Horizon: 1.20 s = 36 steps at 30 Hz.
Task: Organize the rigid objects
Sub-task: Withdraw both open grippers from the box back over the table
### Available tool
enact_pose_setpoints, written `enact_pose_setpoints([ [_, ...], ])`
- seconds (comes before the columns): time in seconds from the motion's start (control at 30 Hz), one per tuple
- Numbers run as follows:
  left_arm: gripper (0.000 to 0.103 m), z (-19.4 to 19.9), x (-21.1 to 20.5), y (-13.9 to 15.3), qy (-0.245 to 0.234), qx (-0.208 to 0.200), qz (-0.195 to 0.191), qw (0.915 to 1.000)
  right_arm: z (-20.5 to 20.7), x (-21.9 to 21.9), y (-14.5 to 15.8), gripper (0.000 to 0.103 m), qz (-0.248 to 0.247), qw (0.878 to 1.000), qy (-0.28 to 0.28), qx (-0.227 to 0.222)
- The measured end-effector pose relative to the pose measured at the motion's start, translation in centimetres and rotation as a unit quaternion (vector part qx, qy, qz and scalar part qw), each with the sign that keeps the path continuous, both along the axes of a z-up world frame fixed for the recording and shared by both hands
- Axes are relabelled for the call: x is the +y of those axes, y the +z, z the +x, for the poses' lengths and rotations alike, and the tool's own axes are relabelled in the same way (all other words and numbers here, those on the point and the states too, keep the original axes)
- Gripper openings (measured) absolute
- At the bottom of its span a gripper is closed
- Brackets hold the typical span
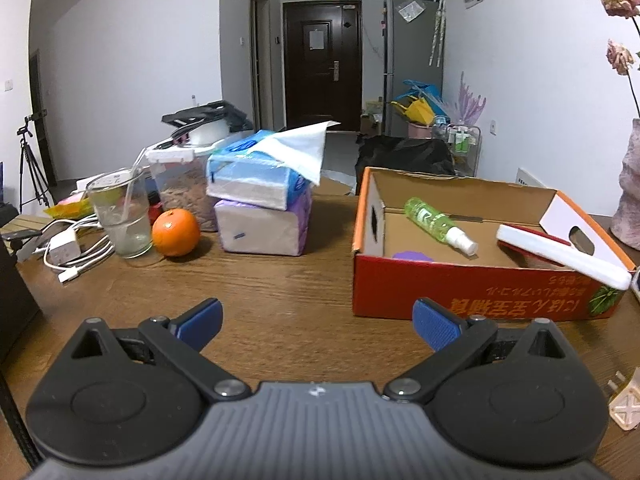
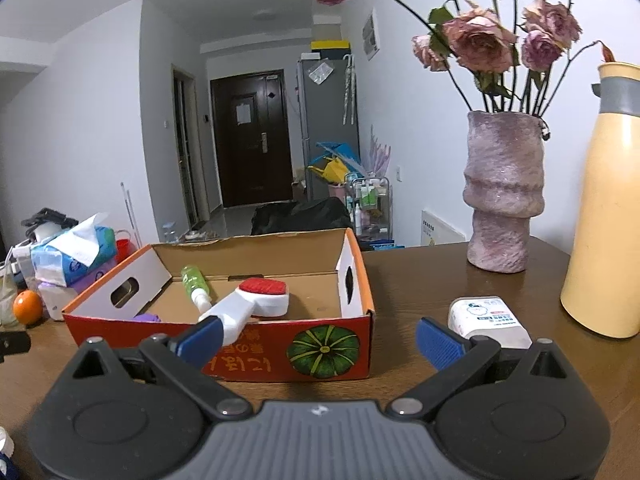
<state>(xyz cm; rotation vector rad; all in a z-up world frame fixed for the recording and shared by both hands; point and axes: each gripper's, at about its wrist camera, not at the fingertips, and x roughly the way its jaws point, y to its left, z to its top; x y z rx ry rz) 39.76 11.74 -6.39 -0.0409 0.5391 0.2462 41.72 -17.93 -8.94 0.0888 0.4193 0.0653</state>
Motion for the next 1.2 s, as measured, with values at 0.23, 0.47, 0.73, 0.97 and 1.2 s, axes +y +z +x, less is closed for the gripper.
enact_pose_setpoints([
  [0.23,0.103,-0.5,0.9,-0.7,0.005,0.005,-0.005,1.0000,-0.5,-0.2,0.0,0.103,0.003,1.000,-0.010,-0.001],
  [0.47,0.103,-1.0,1.6,-0.3,0.010,-0.017,-0.025,0.9995,-1.0,-0.3,-0.1,0.103,0.004,1.000,-0.015,-0.001],
  [0.73,0.103,-0.4,1.8,-1.0,0.021,0.000,-0.015,0.9997,-1.2,-0.3,-0.1,0.103,0.004,1.000,-0.018,0.001],
  [0.97,0.103,-0.7,1.9,-1.6,0.025,0.008,-0.003,0.9997,-1.3,-0.3,-0.2,0.103,0.004,1.000,-0.017,0.001],
  [1.2,0.103,-1.9,2.8,-2.0,0.024,0.014,-0.002,0.9996,-1.7,-0.1,-0.2,0.103,0.005,1.000,-0.016,0.001],
])
